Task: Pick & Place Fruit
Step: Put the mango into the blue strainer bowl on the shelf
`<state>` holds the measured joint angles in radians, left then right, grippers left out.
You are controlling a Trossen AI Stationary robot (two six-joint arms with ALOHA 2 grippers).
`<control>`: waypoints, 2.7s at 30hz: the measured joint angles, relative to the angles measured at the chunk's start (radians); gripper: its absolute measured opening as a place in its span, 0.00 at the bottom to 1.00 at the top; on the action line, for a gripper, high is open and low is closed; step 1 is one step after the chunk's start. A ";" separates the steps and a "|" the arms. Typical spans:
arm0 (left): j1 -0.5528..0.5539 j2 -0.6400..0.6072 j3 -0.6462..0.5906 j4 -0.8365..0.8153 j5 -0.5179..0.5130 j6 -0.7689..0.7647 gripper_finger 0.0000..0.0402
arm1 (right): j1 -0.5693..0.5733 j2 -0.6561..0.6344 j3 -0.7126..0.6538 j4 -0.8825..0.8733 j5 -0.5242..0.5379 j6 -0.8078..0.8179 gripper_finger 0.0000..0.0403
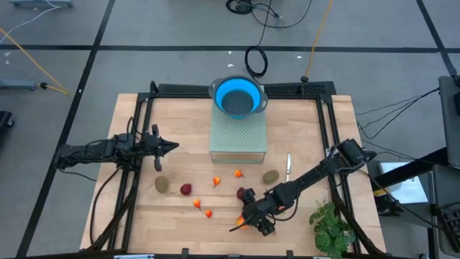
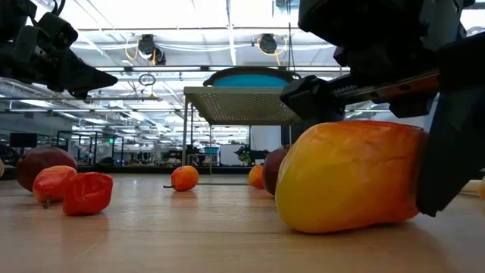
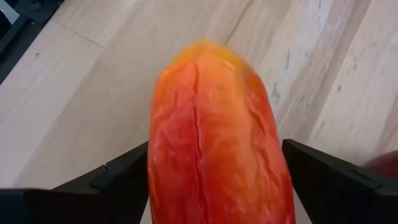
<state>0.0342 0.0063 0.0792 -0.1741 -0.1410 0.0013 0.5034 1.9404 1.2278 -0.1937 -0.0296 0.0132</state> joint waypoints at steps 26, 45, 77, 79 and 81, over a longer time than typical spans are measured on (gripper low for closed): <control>0.000 0.000 0.000 0.000 0.000 -0.001 0.02 | 0.002 -0.095 0.000 -0.001 -0.026 0.118 0.57; 0.000 0.000 0.000 0.000 0.000 -0.002 0.02 | 0.001 -0.419 0.002 0.121 0.265 0.388 0.56; 0.000 0.000 0.000 0.000 0.000 -0.010 0.02 | -0.189 -0.571 0.001 0.115 0.183 -0.015 0.57; 0.000 0.000 0.000 0.000 0.000 -0.009 0.02 | -0.203 -0.571 0.002 0.115 0.185 -0.082 0.56; 0.000 0.000 0.000 0.000 0.000 -0.006 0.02 | -0.213 -0.570 0.001 0.115 0.185 -0.150 0.56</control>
<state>0.0341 0.0067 0.0792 -0.1738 -0.1406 -0.0048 0.2905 1.3701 1.2290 -0.0788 0.1551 -0.1368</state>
